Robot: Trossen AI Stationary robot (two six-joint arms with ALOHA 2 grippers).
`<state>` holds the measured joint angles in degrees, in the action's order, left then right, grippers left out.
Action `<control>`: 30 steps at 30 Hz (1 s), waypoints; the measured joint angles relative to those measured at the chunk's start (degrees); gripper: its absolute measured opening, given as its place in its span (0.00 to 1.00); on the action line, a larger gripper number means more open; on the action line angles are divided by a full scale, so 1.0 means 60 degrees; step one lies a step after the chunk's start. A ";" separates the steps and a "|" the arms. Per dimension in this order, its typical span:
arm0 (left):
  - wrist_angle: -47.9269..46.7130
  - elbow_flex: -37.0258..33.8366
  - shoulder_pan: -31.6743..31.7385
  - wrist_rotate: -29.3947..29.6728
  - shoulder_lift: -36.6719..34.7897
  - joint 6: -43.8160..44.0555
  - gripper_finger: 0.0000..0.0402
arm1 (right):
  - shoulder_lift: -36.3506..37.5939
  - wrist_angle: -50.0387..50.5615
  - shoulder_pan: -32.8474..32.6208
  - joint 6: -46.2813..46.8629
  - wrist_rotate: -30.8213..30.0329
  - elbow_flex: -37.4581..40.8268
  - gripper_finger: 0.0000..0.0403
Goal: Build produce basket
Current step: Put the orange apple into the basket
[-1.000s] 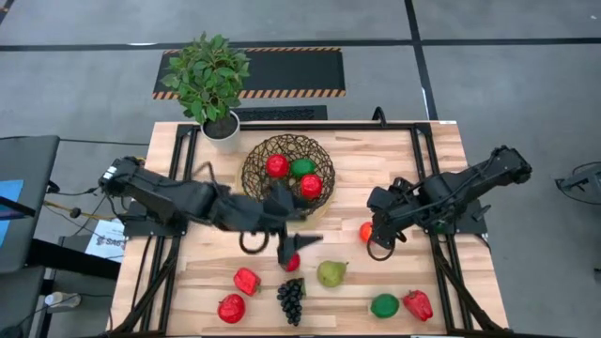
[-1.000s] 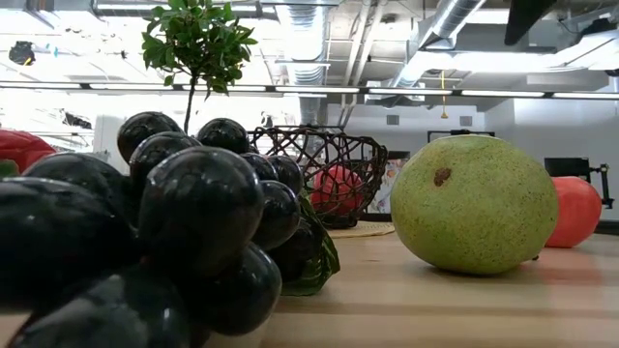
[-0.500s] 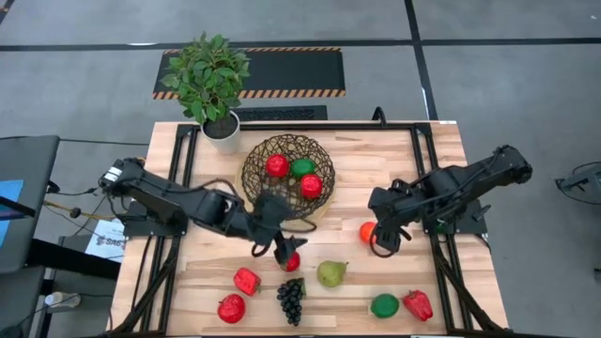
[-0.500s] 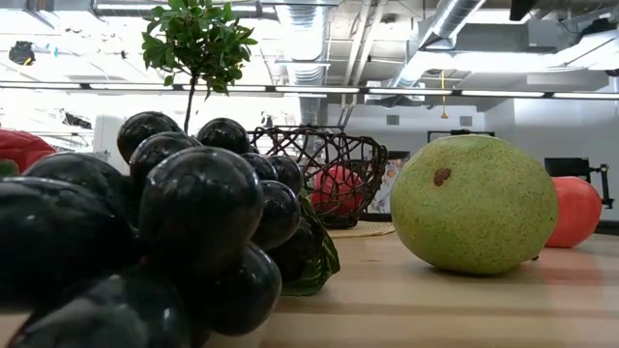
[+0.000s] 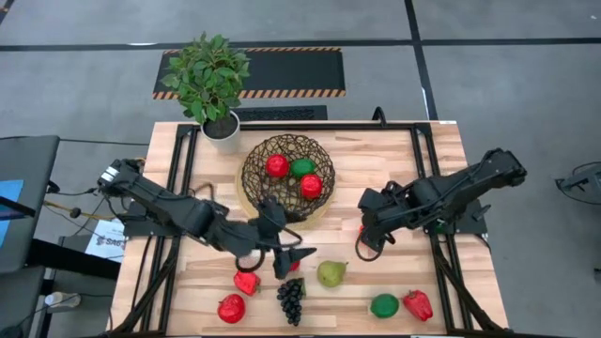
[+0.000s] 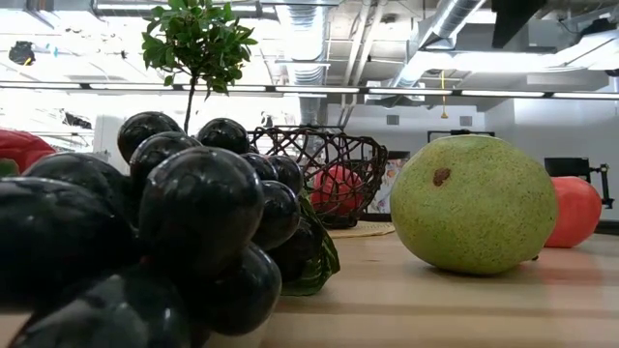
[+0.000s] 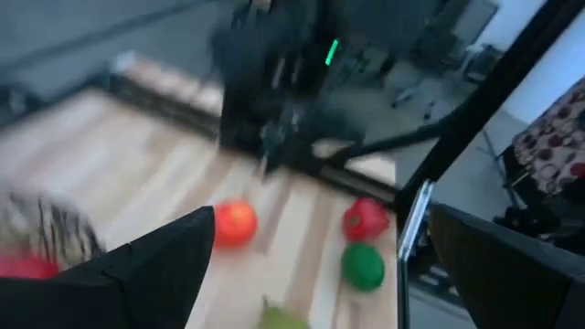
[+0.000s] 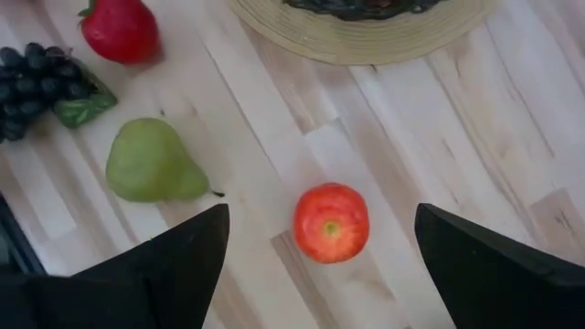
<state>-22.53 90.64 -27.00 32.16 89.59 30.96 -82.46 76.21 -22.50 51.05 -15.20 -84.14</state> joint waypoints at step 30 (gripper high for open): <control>-0.3065 0.1893 0.0455 0.0699 -0.0069 -0.2163 0.96 | -0.1472 -0.0043 -0.1211 0.1846 -0.0226 0.0274 0.91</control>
<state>-40.92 102.00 -24.27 36.36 89.18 17.98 -91.29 75.95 -29.77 62.13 -16.56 -82.50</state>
